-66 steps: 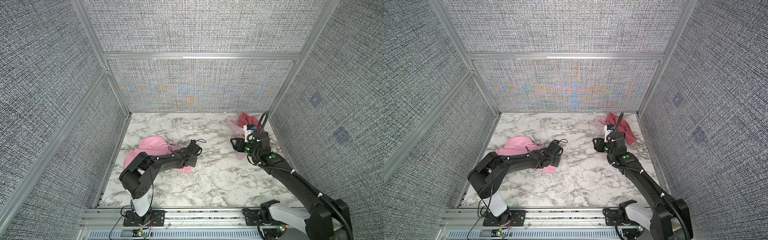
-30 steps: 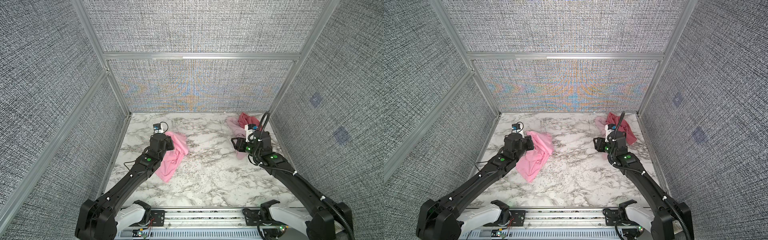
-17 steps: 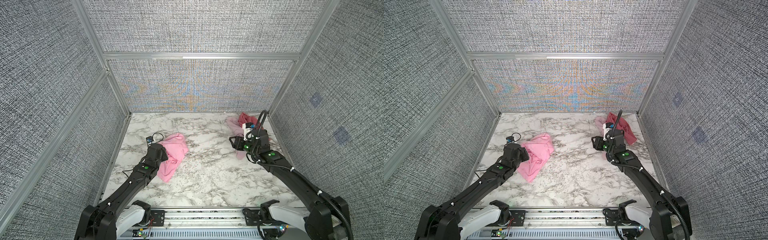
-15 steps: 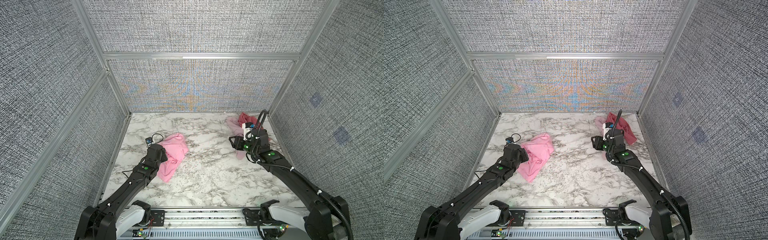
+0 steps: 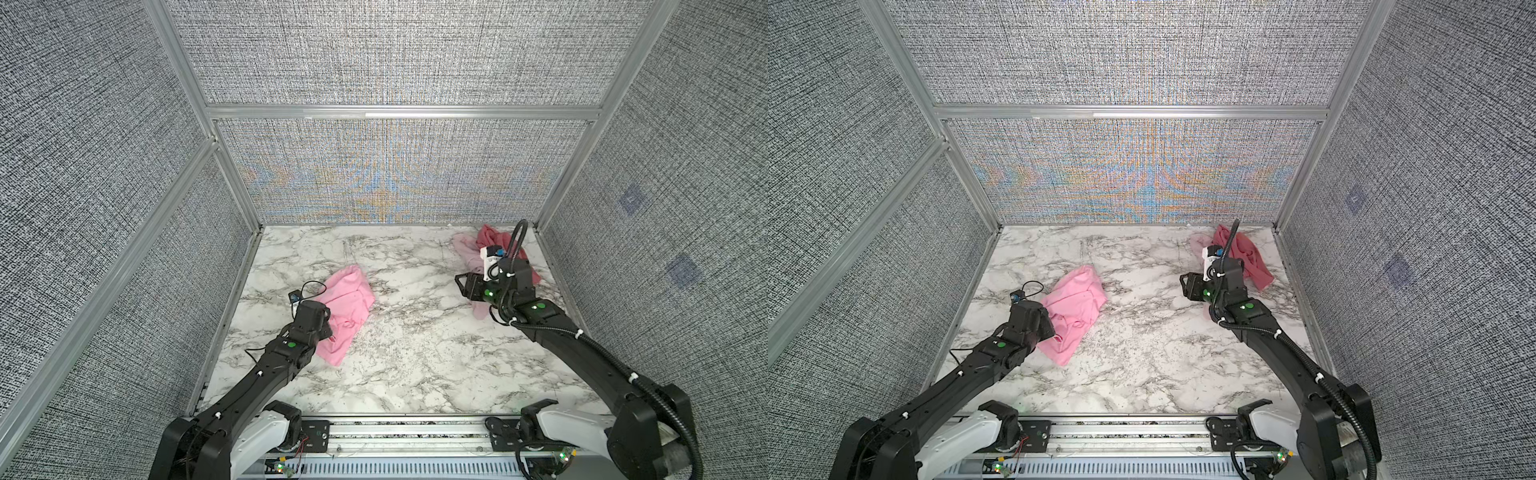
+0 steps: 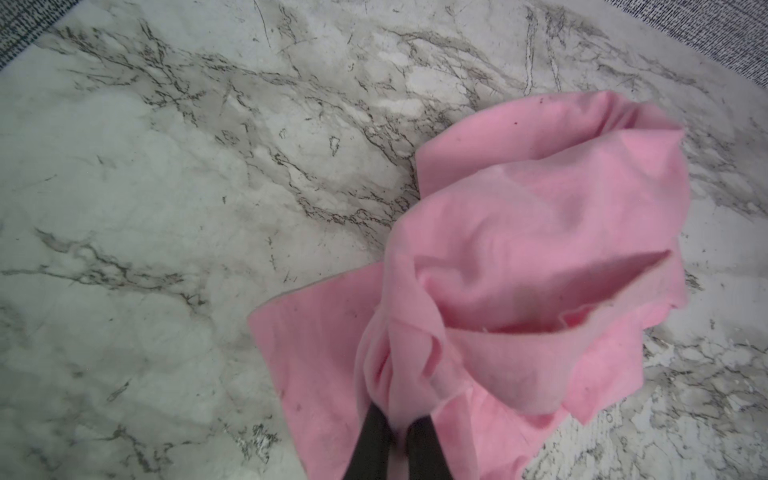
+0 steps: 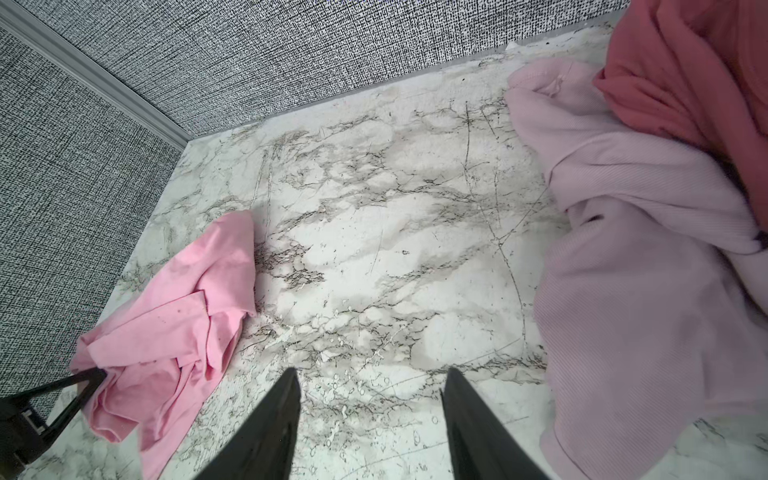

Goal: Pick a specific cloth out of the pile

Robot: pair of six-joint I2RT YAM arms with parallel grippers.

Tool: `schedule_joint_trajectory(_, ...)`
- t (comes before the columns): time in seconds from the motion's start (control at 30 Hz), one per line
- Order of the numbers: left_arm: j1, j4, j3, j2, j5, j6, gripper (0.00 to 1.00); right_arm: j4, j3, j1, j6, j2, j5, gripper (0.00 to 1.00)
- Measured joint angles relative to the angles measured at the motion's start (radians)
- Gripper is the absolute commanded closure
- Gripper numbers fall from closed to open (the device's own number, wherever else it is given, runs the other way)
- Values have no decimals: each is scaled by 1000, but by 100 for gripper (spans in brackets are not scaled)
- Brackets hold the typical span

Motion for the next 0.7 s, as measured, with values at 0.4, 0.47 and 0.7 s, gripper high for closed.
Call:
schedule_joint_trajectory(0.4, 0, -136, 121, -19, 70, 39, 58, 0, 7, 7, 3, -7, 5, 43)
schedule_joint_trajectory(0.47, 0, -139, 149, -26, 70, 58, 58, 1, 0, 7, 4, -15, 7, 43)
schedule_joint_trajectory(0.7, -14, -76, 212, 30, 101, 129, 59, 2, -28, 8, 9, -35, 8, 43)
